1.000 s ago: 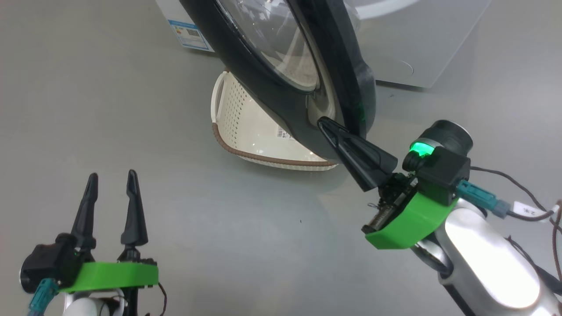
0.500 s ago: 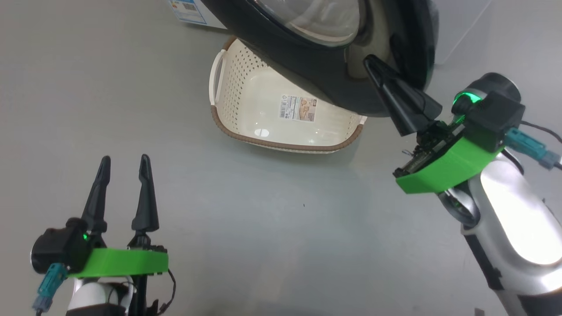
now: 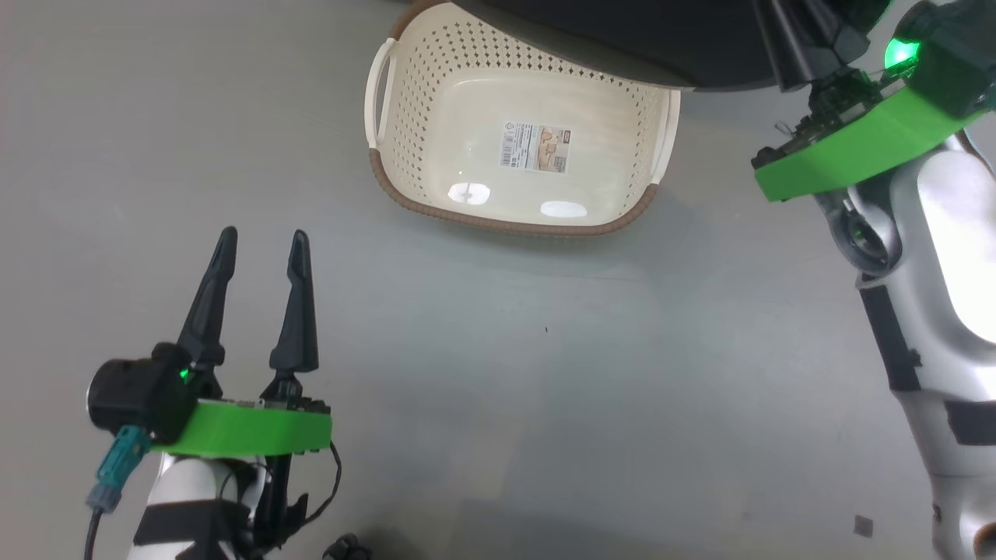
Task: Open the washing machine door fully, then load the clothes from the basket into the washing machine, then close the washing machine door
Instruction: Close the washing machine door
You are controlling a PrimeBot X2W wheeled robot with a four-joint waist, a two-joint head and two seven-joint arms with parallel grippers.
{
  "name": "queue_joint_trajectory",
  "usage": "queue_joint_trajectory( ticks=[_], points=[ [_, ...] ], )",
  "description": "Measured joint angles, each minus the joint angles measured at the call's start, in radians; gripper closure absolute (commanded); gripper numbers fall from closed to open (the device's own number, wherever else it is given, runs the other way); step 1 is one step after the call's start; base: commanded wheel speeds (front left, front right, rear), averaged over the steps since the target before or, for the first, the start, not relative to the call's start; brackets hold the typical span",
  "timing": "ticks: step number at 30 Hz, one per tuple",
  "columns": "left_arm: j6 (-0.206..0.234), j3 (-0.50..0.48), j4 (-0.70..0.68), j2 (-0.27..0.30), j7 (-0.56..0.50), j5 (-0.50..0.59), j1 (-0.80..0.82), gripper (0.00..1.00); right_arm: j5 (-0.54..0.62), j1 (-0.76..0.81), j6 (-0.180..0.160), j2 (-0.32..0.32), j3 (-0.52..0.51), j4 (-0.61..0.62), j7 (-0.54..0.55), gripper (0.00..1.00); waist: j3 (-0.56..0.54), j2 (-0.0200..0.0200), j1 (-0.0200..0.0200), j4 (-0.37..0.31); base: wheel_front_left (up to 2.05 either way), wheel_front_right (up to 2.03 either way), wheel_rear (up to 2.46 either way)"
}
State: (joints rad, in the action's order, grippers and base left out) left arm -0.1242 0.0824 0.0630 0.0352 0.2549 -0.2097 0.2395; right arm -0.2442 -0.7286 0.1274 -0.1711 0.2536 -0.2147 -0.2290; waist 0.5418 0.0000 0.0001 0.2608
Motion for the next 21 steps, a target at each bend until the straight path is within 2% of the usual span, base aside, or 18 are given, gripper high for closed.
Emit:
queue_joint_trajectory(
  ticks=[14,21],
  points=[
    [-0.003,0.063,-0.001,-0.002,0.000,-0.007,0.084,0.00,0.009,-0.294,0.000,-0.005,-0.074,-0.217,-0.019,1.00,0.098,0.0000,0.0001,0.029,0.00,0.00,0.00],
    [-0.003,0.089,-0.002,-0.003,0.000,-0.021,0.116,0.00,0.018,-0.385,0.000,-0.015,-0.099,-0.294,-0.023,1.00,0.136,0.0000,0.0001,0.041,0.00,0.00,0.00]
  ],
)
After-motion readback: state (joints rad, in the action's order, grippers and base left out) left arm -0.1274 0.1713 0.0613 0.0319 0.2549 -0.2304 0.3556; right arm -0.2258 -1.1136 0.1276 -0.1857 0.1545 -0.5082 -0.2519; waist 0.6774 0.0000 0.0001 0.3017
